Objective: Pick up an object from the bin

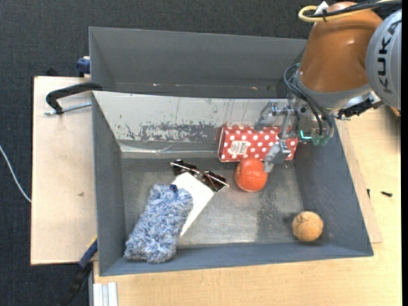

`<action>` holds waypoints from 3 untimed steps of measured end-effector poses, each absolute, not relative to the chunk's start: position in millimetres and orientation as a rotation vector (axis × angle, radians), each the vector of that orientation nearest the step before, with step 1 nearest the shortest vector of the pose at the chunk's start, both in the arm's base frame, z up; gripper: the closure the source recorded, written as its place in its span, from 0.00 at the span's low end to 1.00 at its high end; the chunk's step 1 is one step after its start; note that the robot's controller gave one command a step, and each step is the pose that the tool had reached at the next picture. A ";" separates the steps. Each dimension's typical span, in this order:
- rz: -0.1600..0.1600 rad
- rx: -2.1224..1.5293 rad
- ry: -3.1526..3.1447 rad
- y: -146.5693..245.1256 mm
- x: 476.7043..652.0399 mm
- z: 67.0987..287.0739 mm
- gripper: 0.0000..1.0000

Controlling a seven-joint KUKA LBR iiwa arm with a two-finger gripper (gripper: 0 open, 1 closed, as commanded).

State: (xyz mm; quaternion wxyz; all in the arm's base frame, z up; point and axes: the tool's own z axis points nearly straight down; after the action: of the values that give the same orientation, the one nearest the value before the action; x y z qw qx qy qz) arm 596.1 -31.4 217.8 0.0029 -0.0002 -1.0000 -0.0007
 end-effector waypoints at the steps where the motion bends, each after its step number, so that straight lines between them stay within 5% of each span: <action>1: -0.001 0.000 -3.144 -31.4 597.6 222.6 0.00; 2: 0.003 0.187 -3.141 -7.8 583.2 215.7 0.00; 3: -0.001 0.723 -3.064 16.3 574.4 164.3 0.00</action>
Offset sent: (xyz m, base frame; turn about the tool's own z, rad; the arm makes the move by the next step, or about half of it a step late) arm -0.0347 0.0625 -0.0144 -0.2866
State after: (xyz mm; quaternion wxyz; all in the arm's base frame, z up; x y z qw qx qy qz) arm 574.4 16.3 164.3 -0.0034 0.2296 -0.9733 -0.0002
